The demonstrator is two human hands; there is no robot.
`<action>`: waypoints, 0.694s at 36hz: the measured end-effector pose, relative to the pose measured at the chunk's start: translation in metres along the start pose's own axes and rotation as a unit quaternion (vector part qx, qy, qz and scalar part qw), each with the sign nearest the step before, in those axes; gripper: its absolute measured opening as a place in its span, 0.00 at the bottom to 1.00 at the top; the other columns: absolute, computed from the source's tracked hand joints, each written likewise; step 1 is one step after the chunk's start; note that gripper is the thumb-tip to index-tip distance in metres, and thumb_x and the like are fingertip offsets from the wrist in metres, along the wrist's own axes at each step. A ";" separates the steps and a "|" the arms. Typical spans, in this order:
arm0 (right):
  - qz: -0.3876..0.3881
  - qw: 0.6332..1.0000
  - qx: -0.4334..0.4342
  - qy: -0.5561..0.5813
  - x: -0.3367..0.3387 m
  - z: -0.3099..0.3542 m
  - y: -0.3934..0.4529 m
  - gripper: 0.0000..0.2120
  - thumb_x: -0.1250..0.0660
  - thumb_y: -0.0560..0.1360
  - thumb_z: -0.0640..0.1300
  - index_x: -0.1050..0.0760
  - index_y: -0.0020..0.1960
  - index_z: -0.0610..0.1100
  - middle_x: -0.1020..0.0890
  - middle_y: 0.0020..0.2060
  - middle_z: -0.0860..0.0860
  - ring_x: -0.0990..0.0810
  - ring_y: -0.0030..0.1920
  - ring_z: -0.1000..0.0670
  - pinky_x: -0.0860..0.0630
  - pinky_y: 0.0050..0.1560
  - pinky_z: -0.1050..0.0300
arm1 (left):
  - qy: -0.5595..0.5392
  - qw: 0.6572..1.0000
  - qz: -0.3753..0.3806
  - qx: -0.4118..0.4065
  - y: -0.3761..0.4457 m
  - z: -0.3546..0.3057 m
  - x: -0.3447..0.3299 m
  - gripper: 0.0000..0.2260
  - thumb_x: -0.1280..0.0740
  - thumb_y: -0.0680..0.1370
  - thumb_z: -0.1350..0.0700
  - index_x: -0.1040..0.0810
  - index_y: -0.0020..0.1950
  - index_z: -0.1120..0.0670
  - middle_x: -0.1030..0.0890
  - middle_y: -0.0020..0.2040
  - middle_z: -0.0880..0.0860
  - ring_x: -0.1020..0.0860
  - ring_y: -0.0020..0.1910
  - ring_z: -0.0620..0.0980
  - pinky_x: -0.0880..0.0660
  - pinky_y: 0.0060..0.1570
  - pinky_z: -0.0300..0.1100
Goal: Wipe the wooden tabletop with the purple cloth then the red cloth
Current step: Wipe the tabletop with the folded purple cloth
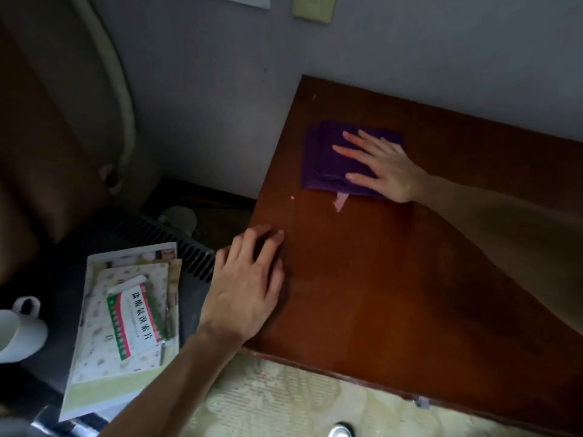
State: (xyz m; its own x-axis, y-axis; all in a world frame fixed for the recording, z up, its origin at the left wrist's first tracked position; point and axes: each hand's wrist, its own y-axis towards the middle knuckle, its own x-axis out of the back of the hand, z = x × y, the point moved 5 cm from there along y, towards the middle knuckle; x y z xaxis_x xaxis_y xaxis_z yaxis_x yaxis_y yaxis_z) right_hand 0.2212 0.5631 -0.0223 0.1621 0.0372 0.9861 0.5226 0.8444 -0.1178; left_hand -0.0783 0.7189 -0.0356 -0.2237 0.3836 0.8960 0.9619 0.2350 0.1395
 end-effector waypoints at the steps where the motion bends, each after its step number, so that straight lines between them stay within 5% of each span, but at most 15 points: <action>1: 0.003 1.000 -0.002 0.001 0.003 -0.008 0.014 0.31 0.55 0.79 0.74 0.53 0.80 0.70 0.53 0.83 0.60 0.56 0.83 0.52 0.56 0.79 0.44 | 0.004 1.000 0.003 0.002 0.001 0.000 -0.001 0.21 0.45 0.82 0.47 0.29 0.73 0.50 0.30 0.69 0.51 0.28 0.64 0.53 0.30 0.59 0.53; 13: -0.031 0.993 -0.114 0.028 0.024 -0.055 0.135 0.32 0.56 0.79 0.74 0.52 0.81 0.66 0.52 0.84 0.55 0.55 0.83 0.48 0.57 0.80 0.40 | 0.007 0.999 0.030 0.031 0.003 -0.002 0.000 0.20 0.47 0.83 0.46 0.31 0.74 0.47 0.32 0.71 0.48 0.30 0.67 0.50 0.33 0.63 0.50; 25: -0.043 0.969 -0.234 0.062 0.010 -0.003 0.126 0.34 0.59 0.81 0.71 0.57 0.83 0.61 0.56 0.84 0.50 0.61 0.83 0.42 0.63 0.79 0.36 | 0.013 1.000 -0.001 0.028 0.002 -0.005 0.004 0.20 0.46 0.83 0.46 0.30 0.72 0.51 0.31 0.69 0.49 0.30 0.64 0.50 0.36 0.62 0.45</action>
State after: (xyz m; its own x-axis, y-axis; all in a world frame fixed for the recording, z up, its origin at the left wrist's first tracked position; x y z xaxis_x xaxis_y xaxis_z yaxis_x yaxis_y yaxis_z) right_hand 0.2914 0.6682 -0.0279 0.1865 -0.1115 0.9761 0.8559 0.5063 -0.1057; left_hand -0.0763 0.7168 -0.0294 -0.2207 0.3607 0.9062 0.9510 0.2859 0.1178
